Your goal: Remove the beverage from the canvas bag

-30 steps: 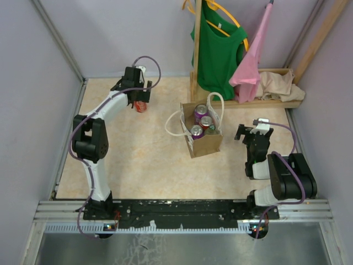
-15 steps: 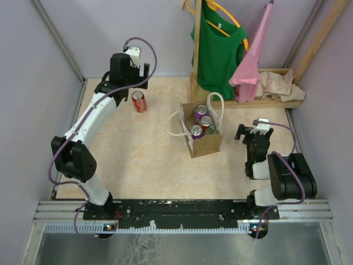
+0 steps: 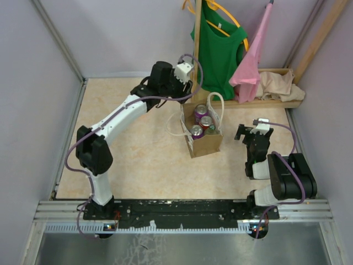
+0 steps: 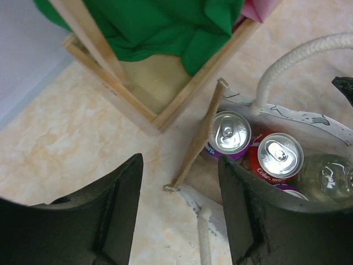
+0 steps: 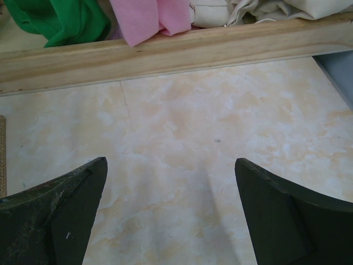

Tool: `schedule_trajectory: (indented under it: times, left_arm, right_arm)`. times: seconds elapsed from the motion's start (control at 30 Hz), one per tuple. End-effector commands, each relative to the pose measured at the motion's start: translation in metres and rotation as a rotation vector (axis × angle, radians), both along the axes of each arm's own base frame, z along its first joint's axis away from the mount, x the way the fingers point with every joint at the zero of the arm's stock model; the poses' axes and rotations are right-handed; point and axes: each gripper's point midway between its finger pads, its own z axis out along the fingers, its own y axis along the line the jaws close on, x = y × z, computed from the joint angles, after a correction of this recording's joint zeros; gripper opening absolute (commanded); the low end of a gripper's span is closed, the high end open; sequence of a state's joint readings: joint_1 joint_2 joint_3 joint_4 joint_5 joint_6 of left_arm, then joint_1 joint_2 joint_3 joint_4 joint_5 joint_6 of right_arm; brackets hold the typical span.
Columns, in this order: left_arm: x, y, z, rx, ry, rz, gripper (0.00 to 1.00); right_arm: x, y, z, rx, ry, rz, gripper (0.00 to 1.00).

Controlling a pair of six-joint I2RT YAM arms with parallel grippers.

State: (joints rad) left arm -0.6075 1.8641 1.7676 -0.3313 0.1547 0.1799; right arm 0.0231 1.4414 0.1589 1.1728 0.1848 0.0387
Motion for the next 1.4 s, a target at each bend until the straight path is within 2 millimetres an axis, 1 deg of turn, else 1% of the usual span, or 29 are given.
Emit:
schedule_trajectory:
  times: [0.0,0.13,0.23,0.27,0.33,0.4,0.47,0.5,0.63,0.7,0.83,0.93,1.0,1.23,1.37]
  left_arm:
    - [-0.009,-0.037,-0.008,-0.061,0.049,-0.149,0.64]
    - [-0.008,-0.047,-0.030,-0.061,0.108,-0.162,0.70]
    - [-0.018,-0.060,-0.036,-0.085,0.145,-0.233,0.72]
    - [-0.021,-0.063,-0.038,-0.086,0.149,-0.242,0.77]
    - [-0.025,-0.069,-0.044,-0.073,0.154,-0.250,0.78]
    - [-0.027,-0.071,-0.046,-0.059,0.145,-0.250,0.78]
    - [-0.030,-0.072,-0.040,-0.064,0.114,-0.251,0.78]
    - [-0.032,-0.073,-0.034,-0.073,0.090,-0.257,0.78]
    - [-0.044,-0.077,-0.023,-0.071,0.043,-0.274,0.78]
    - [-0.047,-0.079,-0.026,-0.056,0.058,-0.275,0.79]
    - [-0.050,-0.081,-0.048,-0.034,0.136,-0.268,0.79]
    - [-0.047,-0.081,-0.065,-0.021,0.181,-0.235,0.80]
    - [-0.045,-0.082,-0.071,-0.015,0.203,-0.224,0.81]
    - [-0.039,-0.087,-0.087,0.002,0.238,-0.221,0.83]
    - [-0.029,-0.084,-0.096,0.032,0.223,-0.178,0.86]
  right_arm:
    - [0.008,0.000,0.018,0.009,-0.064,-0.003,0.99]
    - [0.008,0.000,0.018,0.010,-0.065,-0.002,0.99]
    - [0.008,0.000,0.018,0.010,-0.064,-0.003,0.99]
    - [0.008,0.000,0.018,0.010,-0.065,-0.003,0.99]
    - [0.008,0.000,0.018,0.009,-0.065,-0.003,0.99]
    - [0.008,0.000,0.018,0.010,-0.065,-0.003,0.99]
    - [0.008,0.000,0.018,0.010,-0.065,-0.003,0.99]
    - [0.008,0.000,0.018,0.010,-0.065,-0.002,0.99]
    - [0.008,0.000,0.018,0.010,-0.064,-0.002,0.99]
    - [0.009,0.000,0.018,0.010,-0.065,-0.002,0.99]
    - [0.008,0.000,0.018,0.010,-0.065,-0.002,0.99]
    - [0.009,0.000,0.018,0.010,-0.066,-0.003,0.99]
    - [0.008,0.000,0.018,0.010,-0.065,-0.004,0.99]
    - [0.009,0.000,0.018,0.010,-0.065,-0.002,0.99]
    - [0.008,0.000,0.018,0.010,-0.064,-0.003,0.99]
